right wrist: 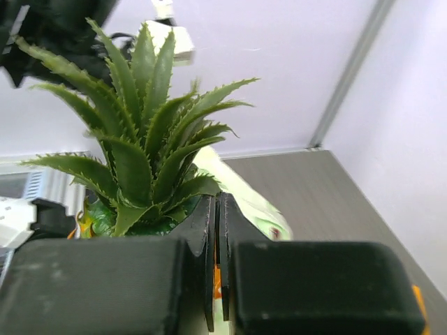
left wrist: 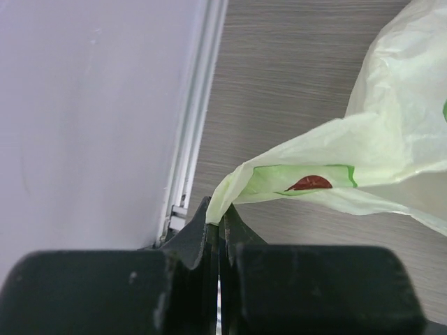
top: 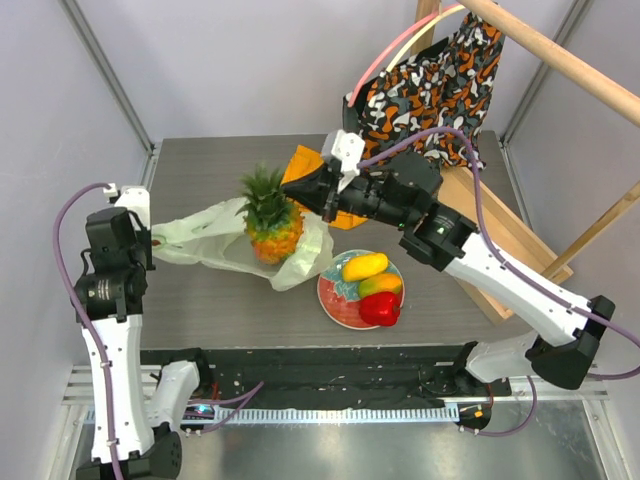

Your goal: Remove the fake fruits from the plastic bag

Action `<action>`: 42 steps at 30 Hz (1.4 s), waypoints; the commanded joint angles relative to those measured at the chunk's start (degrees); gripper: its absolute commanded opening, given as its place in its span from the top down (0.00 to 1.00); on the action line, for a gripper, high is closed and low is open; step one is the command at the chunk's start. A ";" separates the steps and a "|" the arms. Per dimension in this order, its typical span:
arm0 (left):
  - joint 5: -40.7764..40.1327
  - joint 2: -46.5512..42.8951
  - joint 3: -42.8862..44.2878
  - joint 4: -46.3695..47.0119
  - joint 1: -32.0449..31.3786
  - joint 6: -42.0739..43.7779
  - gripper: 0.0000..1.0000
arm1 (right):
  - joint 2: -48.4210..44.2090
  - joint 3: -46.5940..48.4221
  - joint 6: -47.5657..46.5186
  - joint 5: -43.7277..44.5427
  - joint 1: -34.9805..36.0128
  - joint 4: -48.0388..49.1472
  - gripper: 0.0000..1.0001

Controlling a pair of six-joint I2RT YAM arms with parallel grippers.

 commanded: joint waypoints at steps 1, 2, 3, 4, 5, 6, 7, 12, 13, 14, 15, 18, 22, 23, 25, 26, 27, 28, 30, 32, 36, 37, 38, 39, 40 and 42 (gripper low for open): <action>-6.91 -0.75 -0.15 1.49 1.77 0.88 1.00 | -5.53 0.68 -1.48 4.41 -2.15 1.38 0.99; -6.92 -0.58 -0.33 1.23 1.95 0.71 1.00 | -5.80 0.33 -1.40 5.20 -2.41 1.55 0.99; -6.92 -0.67 -0.42 0.96 2.30 0.36 1.00 | -5.89 0.32 -0.70 6.26 -2.76 1.73 0.99; -6.48 -0.67 -0.59 0.87 2.65 0.18 1.00 | -5.89 0.32 0.09 6.79 -3.03 2.25 0.99; -5.61 -0.67 -0.59 0.35 2.83 0.01 1.00 | -5.63 0.50 1.49 7.06 -3.73 3.91 0.99; -2.29 -0.75 -0.42 -0.09 2.83 -0.08 1.00 | -5.37 0.76 4.64 7.06 -4.17 5.06 0.99; -1.39 -0.84 -0.33 -0.36 2.91 -0.69 1.00 | -4.75 1.28 6.41 7.06 -4.35 7.24 0.99; 10.70 0.21 1.69 -2.29 3.62 -2.19 1.00 | 2.09 5.23 20.19 6.63 -6.28 14.90 0.99; 12.84 0.12 1.87 -2.64 3.71 -2.89 1.00 | 3.41 7.59 21.62 6.01 -6.28 17.00 0.99; 14.77 0.12 1.96 -2.64 3.79 -4.03 1.00 | 6.82 8.84 23.29 5.13 -6.37 18.15 0.99; 18.53 0.21 1.78 -2.56 4.49 -5.26 1.00 | 8.59 12.07 26.52 3.82 -6.28 19.03 0.99; 25.14 0.65 1.26 -2.64 4.85 -6.23 1.00 | 16.76 19.80 35.56 2.23 -6.28 22.29 0.99; 25.53 1.00 1.60 -1.24 5.37 -8.52 1.00 | 24.07 27.38 39.73 0.30 -5.76 22.56 0.99; 24.39 1.18 2.04 -1.15 5.46 -8.70 1.00 | 24.95 28.44 39.74 0.20 -5.75 22.30 0.99; 20.09 1.27 2.39 -0.54 5.46 -8.26 1.00 | 25.92 30.38 38.17 -0.49 -5.75 21.59 0.99; 18.33 1.18 2.74 -0.36 5.46 -8.17 1.00 | 25.75 30.73 37.11 -1.11 -5.84 21.24 0.99; 16.92 1.18 2.92 -0.10 5.55 -8.08 1.00 | 24.71 30.56 35.62 -1.64 -5.93 20.02 0.99; 15.60 1.18 3.10 0.08 5.46 -7.82 1.00 | 23.91 30.03 33.69 -2.17 -5.93 19.23 0.99; 8.93 1.44 3.36 0.43 5.46 -7.82 1.00 | 21.37 26.89 28.77 -2.61 -6.19 17.47 0.99; 2.44 1.79 2.84 1.13 5.46 -6.51 1.00 | 16.89 24.24 24.74 -2.00 -6.89 16.06 0.99; -5.84 3.29 3.36 1.66 5.46 -4.75 1.00 | 8.28 14.34 14.97 0.37 -7.69 10.19 0.99; -6.30 3.11 3.54 2.18 5.46 -4.65 1.00 | 6.26 12.30 12.78 1.07 -7.77 9.21 0.99; -6.39 2.50 3.80 2.54 5.46 -4.31 1.00 | 2.93 10.01 11.02 1.69 -8.04 8.24 0.99; -6.04 2.32 3.89 2.98 5.46 -4.48 1.00 | 1.07 5.81 8.65 2.65 -8.39 6.32 0.99; -6.21 2.15 4.15 3.07 5.46 -4.57 1.00 | -0.43 3.68 6.54 2.84 -8.65 5.26 0.99; -7.52 2.49 5.20 2.90 5.55 -5.44 1.00 | -5.17 -3.67 1.45 3.97 -9.27 2.80 0.99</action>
